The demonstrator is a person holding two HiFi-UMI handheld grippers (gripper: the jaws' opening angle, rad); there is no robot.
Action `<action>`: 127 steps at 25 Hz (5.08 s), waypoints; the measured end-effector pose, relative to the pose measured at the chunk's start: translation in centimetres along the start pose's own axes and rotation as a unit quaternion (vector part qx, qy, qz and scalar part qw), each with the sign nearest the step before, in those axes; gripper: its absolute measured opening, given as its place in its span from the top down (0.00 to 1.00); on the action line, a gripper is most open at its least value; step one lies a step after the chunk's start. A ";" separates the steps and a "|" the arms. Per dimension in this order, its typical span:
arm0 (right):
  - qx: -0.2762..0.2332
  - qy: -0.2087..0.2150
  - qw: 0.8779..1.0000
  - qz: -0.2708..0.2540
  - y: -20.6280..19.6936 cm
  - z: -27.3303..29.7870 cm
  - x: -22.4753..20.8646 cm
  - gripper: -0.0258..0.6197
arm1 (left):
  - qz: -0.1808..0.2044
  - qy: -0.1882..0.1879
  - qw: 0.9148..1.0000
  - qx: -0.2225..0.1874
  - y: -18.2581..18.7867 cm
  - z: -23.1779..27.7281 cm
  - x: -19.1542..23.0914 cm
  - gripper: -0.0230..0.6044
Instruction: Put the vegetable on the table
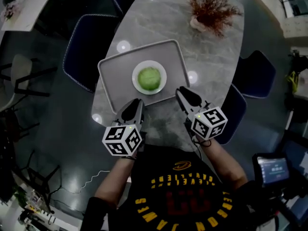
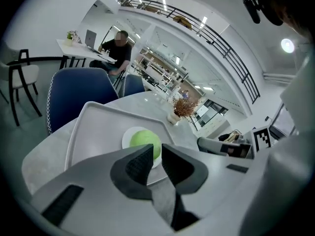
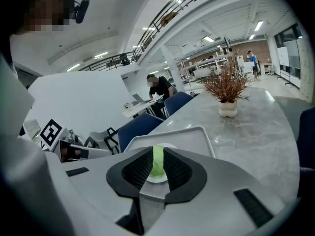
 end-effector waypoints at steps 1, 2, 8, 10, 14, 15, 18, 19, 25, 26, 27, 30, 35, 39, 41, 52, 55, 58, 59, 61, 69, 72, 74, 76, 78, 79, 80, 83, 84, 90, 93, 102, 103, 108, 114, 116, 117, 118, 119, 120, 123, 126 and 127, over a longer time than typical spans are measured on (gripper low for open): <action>0.007 -0.004 1.000 0.003 -0.1 0.8 -0.1 0.86 | 0.001 -0.002 1.000 0.010 -0.1 0.5 0.7 0.88; 0.014 -0.008 1.000 0.005 -0.2 1.4 -0.2 0.86 | 0.002 -0.002 1.000 0.019 -0.2 0.9 1.3 0.88; 0.063 -0.041 0.997 0.021 -1.9 4.9 -1.6 0.86 | -0.002 0.015 0.998 0.059 -0.5 2.9 4.1 0.88; 0.078 -0.045 0.995 0.034 -2.1 6.1 -2.5 0.86 | -0.002 0.019 0.997 0.070 -0.3 4.1 4.7 0.88; 0.116 -0.053 0.991 0.037 -2.9 8.2 -4.1 0.86 | -0.004 0.031 0.995 0.095 -0.6 6.0 5.8 0.85; 0.125 -0.056 0.990 0.039 -3.2 8.6 -4.3 0.86 | -0.006 0.034 0.994 0.099 -0.7 6.2 6.2 0.85; 0.146 -0.065 0.986 0.043 -3.8 9.6 -5.0 0.85 | -0.008 0.037 0.993 0.111 -1.0 6.7 6.9 0.85; 0.151 -0.067 0.985 0.045 -4.0 9.9 -5.2 0.85 | -0.007 0.035 0.993 0.116 -1.1 6.9 7.0 0.85; 0.159 -0.066 0.983 0.057 -4.4 10.5 -4.6 0.85 | -0.019 0.020 0.988 0.152 -2.4 7.0 6.7 0.85; 0.158 -0.066 0.983 0.060 -4.3 10.5 -4.5 0.85 | -0.027 0.019 0.987 0.156 -2.7 7.0 6.8 0.85; 0.157 -0.065 0.983 0.064 -4.4 10.6 -4.7 0.85 | -0.034 0.018 0.986 0.161 -3.0 7.3 6.8 0.85; 0.158 -0.063 0.983 0.075 -4.5 10.8 -5.6 0.86 | -0.039 0.015 0.985 0.166 -3.4 8.2 6.8 0.85; 0.171 -0.053 0.977 0.113 -4.5 11.3 -6.0 0.86 | -0.073 0.009 0.985 0.158 -3.4 8.4 7.4 0.85; 0.169 -0.054 0.972 0.153 -4.5 10.8 -6.1 0.87 | -0.133 -0.007 0.980 0.147 -3.5 8.2 7.5 0.89; 0.165 -0.056 0.972 0.160 -4.3 10.6 -5.8 0.87 | -0.145 -0.012 0.978 0.147 -3.4 8.1 7.5 0.89; 0.140 -0.067 0.970 0.185 -4.9 8.9 -5.5 0.88 | -0.130 -0.026 0.979 0.158 -3.2 7.5 6.6 0.89; 0.132 -0.068 0.972 0.183 -4.7 8.7 -5.7 0.88 | -0.125 -0.030 0.979 0.160 -3.3 7.8 6.4 0.89; 0.125 -0.070 0.972 0.184 -5.0 8.0 -6.1 0.88 | -0.118 -0.035 0.979 0.164 -3.5 8.0 5.8 0.89; 0.122 -0.070 0.972 0.186 -5.0 7.7 -6.1 0.88 | -0.116 -0.037 0.979 0.165 -3.5 8.0 5.5 0.89; 0.117 -0.071 0.972 0.193 -5.1 7.0 -6.1 0.88 | -0.112 -0.041 0.979 0.168 -3.6 7.9 5.0 0.89; 0.098 -0.074 0.970 0.210 -5.8 4.4 -6.6 0.88 | -0.093 -0.054 0.978 0.176 -4.1 7.5 3.0 0.89; 0.094 -0.069 0.970 0.214 -6.1 4.2 -6.5 0.88 | -0.088 -0.054 0.979 0.177 -4.4 7.4 2.9 0.89; 0.093 -0.066 0.970 0.213 -6.4 4.0 -6.4 0.88 | -0.086 -0.053 0.979 0.179 -4.7 7.0 2.6 0.89; 0.092 -0.065 0.971 0.211 -6.7 2.7 -6.0 0.88 | -0.081 -0.052 0.979 0.180 -5.1 6.0 1.7 0.89; 0.091 -0.063 0.971 0.211 -7.3 1.2 -5.9 0.88 | -0.076 -0.051 0.979 0.180 -5.6 5.0 0.5 0.89; 0.091 -0.061 0.971 0.212 -7.6 0.6 -5.9 0.88 | -0.075 -0.050 0.980 0.180 -5.9 4.6 0.1 0.89; 0.091 -0.060 0.971 0.214 -8.0 0.2 -5.8 0.88 | -0.074 -0.049 0.980 0.180 -6.1 4.3 -0.3 0.89; 0.088 -0.054 0.971 0.213 -8.4 -0.8 -5.6 0.88 | -0.072 -0.046 0.980 0.177 -6.8 3.4 -1.1 0.89; 0.088 -0.053 0.972 0.212 -8.6 -1.2 -5.6 0.88 | -0.071 -0.046 0.981 0.176 -7.1 3.1 -1.3 0.89; 0.084 -0.042 0.974 0.208 -9.7 -3.9 -5.6 0.88 | -0.064 -0.042 0.983 0.167 -8.7 1.6 -3.8 0.89; 0.087 -0.040 0.974 0.206 -10.5 -5.7 -6.0 0.88 | -0.062 -0.041 0.983 0.165 -9.8 0.9 -5.4 0.89; 0.096 -0.044 0.973 0.205 -14.6 -11.9 -7.9 0.88 | -0.066 -0.036 0.983 0.165 -15.4 -0.8 -10.6 0.89; 0.097 -0.046 0.972 0.207 -15.3 -12.4 -8.3 0.88 | -0.067 -0.036 0.983 0.167 -16.2 -0.8 -11.0 0.89; 0.104 -0.046 0.972 0.205 -17.6 -14.1 -9.5 0.88 | -0.066 -0.032 0.982 0.173 -19.2 -0.8 -12.3 0.89; 0.116 -0.060 0.971 0.198 -20.3 -14.5 -11.2 0.88 | -0.071 -0.027 0.982 0.170 -22.5 0.5 -12.4 0.89; 0.119 -0.065 0.971 0.198 -21.1 -14.5 -11.6 0.88 | -0.067 -0.025 0.982 0.174 -23.3 0.7 -12.3 0.89; 0.120 -0.067 0.970 0.199 -21.4 -14.6 -11.7 0.88 | -0.065 -0.024 0.982 0.176 -23.6 0.8 -12.4 0.89; 0.122 -0.069 0.970 0.200 -21.8 -14.6 -11.9 0.88 | -0.063 -0.024 0.982 0.177 -23.9 0.9 -12.4 0.89; 0.122 -0.070 0.969 0.203 -22.1 -14.6 -12.1 0.88 | -0.063 -0.023 0.982 0.179 -24.1 1.1 -12.4 0.89; 0.123 -0.071 0.968 0.205 -22.4 -14.6 -12.4 0.88 | -0.063 -0.022 0.981 0.181 -24.3 1.4 -12.3 0.89; 0.123 -0.073 0.967 0.210 -22.8 -14.6 -12.9 0.88 | -0.063 -0.021 0.980 0.187 -24.6 1.7 -12.4 0.89; 0.126 -0.076 0.966 0.212 -23.1 -14.3 -13.5 0.88 | -0.059 -0.019 0.979 0.192 -24.6 2.3 -12.4 0.89; 0.127 -0.076 0.966 0.213 -23.2 -14.1 -13.6 0.88 | -0.059 -0.018 0.979 0.192 -24.6 2.5 -12.3 0.89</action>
Point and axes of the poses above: the fingertips, and each gripper's own axes: z forward along the fingers, x to its left, y out of its top, the point moved 5 cm from there along -z, backward along the fingers, and after that the axes turned 10 degrees about z, right-handed, at the moved point
